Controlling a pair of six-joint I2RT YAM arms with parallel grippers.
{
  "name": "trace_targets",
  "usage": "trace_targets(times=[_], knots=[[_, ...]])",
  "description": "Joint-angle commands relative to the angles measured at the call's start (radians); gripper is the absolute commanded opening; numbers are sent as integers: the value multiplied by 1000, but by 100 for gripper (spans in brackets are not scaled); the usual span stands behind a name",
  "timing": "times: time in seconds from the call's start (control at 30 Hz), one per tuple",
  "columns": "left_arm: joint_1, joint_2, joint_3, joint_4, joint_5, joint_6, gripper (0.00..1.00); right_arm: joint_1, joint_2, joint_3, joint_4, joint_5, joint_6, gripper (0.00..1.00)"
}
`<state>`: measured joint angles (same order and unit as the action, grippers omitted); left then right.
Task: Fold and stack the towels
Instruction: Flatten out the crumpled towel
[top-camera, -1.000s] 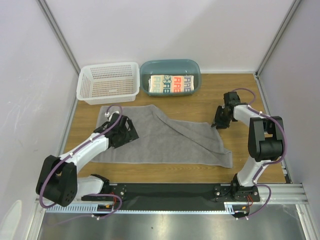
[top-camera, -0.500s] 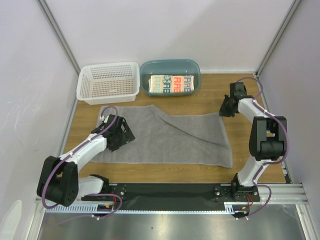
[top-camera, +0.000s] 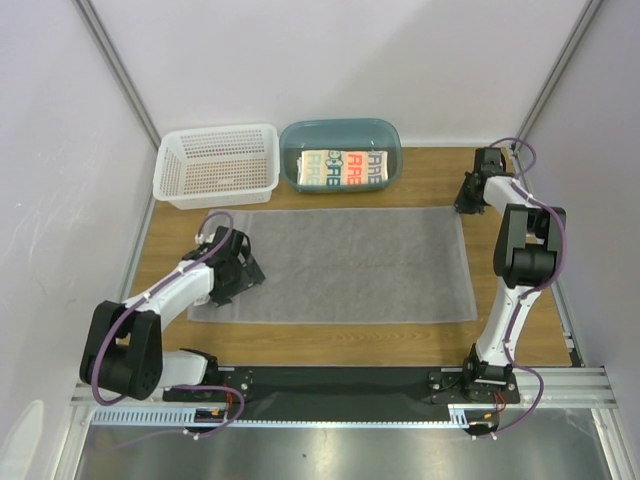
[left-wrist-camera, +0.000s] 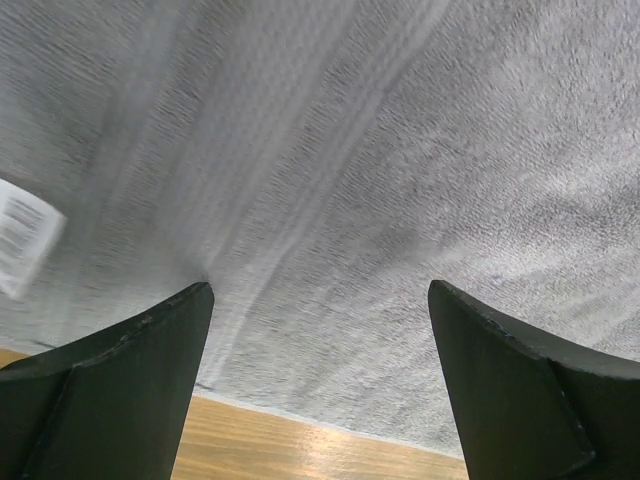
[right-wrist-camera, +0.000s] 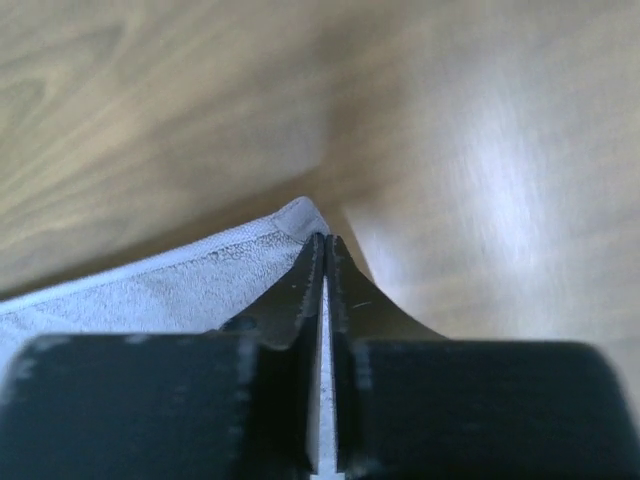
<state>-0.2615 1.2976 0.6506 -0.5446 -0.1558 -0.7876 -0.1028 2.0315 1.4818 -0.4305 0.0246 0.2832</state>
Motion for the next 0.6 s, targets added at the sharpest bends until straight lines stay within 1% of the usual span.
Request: trace_targets(times=[0.0, 0.1, 0.13, 0.2, 0.23, 0.3, 0.33, 0.4, 0.43, 0.5, 0.57], knots=[[18, 6, 64, -34, -34, -4, 95, -6, 47, 113, 10, 41, -45, 7], [21, 6, 102, -57, -51, 24, 95, -8, 71, 161, -16, 26, -64, 20], [21, 5, 113, -66, -57, 31, 95, -8, 73, 170, -23, 23, -64, 33], [21, -9, 148, -101, -89, 50, 95, -8, 59, 201, -36, 2, -67, 42], [22, -15, 159, -133, -103, 53, 96, -8, 53, 212, -56, -2, -67, 51], [33, -40, 184, -166, -120, 41, 96, -8, 32, 251, -85, -14, -65, 65], [47, -46, 187, -193, -128, 31, 97, -8, 24, 259, -115, -14, -49, 66], [65, -69, 178, -219, -133, -25, 98, -3, 1, 264, -131, -90, -30, 68], [77, -98, 167, -227, -122, -48, 98, 11, -23, 252, -139, -104, -13, 70], [125, -133, 112, -219, -96, -111, 98, 41, -48, 236, -140, -138, 19, 74], [177, -198, 52, -206, -65, -178, 98, 100, -79, 219, -140, -149, 40, 75]])
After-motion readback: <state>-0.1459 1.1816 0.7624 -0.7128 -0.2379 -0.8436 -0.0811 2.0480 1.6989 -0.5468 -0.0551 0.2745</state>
